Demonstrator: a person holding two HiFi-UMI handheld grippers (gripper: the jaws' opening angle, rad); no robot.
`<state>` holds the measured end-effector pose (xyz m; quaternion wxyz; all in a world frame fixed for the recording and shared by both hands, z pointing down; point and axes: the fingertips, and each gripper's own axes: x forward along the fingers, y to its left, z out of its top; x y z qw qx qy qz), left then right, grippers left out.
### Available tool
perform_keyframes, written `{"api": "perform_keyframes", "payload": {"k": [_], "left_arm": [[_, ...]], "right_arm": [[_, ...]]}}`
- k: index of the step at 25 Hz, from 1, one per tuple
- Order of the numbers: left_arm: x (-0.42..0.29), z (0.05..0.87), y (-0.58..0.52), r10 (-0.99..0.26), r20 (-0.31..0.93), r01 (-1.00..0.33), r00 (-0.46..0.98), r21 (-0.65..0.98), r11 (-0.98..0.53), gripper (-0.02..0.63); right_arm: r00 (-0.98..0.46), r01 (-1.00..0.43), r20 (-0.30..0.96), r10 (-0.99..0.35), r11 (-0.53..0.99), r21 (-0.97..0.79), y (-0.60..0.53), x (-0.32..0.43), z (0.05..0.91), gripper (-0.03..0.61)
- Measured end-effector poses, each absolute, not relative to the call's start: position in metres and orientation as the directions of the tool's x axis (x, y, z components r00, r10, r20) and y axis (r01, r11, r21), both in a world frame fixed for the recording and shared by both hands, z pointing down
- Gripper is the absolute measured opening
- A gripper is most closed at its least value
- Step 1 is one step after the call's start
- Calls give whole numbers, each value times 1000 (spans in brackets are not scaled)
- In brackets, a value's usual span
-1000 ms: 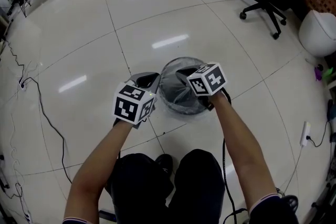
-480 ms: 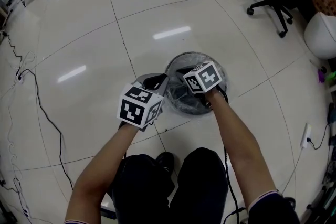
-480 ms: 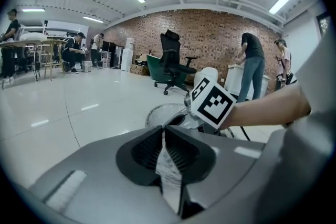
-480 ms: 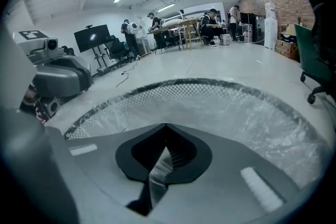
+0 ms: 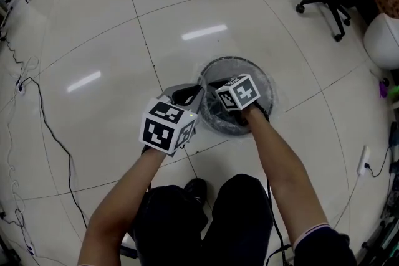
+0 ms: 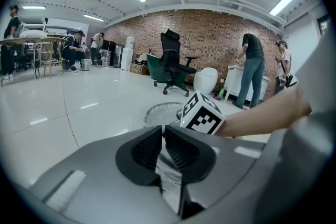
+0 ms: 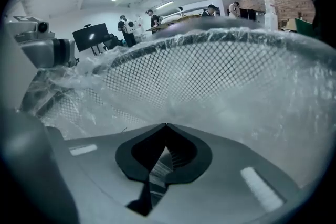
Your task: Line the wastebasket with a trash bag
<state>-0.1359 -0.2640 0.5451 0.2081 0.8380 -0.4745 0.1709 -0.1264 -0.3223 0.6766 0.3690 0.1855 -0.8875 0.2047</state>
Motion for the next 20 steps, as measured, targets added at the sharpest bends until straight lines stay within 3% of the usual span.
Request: {"api": "perform_keyframes", "payload": {"k": [20], "left_arm": [[-141, 545, -263, -733, 483, -875, 479, 195, -443, 18]], "right_arm": [[-664, -480, 729, -165, 842, -247, -323, -135, 682, 2]]}}
